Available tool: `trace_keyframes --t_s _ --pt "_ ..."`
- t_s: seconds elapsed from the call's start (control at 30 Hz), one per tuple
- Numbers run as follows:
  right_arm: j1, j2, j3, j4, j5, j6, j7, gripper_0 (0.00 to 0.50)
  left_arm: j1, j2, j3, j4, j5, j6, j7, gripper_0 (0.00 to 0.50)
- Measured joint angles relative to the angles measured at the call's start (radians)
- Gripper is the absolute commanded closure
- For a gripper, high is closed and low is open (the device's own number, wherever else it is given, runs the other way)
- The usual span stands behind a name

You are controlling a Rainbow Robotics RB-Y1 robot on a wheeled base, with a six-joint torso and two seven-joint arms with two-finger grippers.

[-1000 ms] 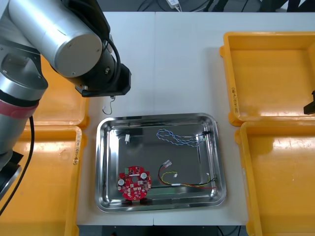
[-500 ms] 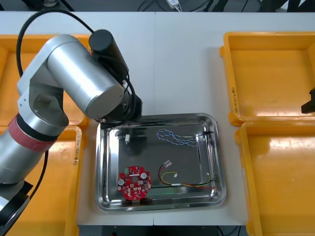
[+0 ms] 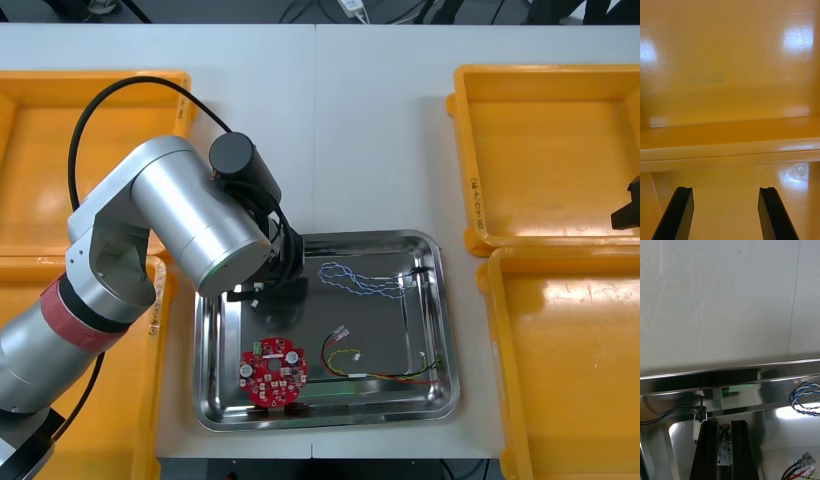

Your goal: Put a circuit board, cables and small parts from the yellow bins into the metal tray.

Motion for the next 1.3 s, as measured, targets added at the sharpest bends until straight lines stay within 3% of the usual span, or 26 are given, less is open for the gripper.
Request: trace_keyframes --t_s 0.23,0.27,0.33,1.3 --pt "0.000 0.000 0.000 -0.001 0.001 0.000 0.064 0.000 0.002 0.000 -0.016 -0.001 -0.003 -0.015 0.014 0.493" --pt "0.000 0.000 0.000 -0.001 0.001 0.000 0.064 0.000 0.002 0.000 -0.016 -0.002 -0.003 -0.017 0.021 0.235" --pt "0.000 0.000 0.000 -0.002 0.002 0.000 0.064 0.000 0.002 0.000 -0.016 -0.006 -0.004 -0.020 0.037 0.000" --pt "0.000 0.000 0.000 -0.002 0.006 0.003 0.064 0.000 0.002 0.003 -0.015 -0.051 -0.001 -0.025 0.057 0.000"
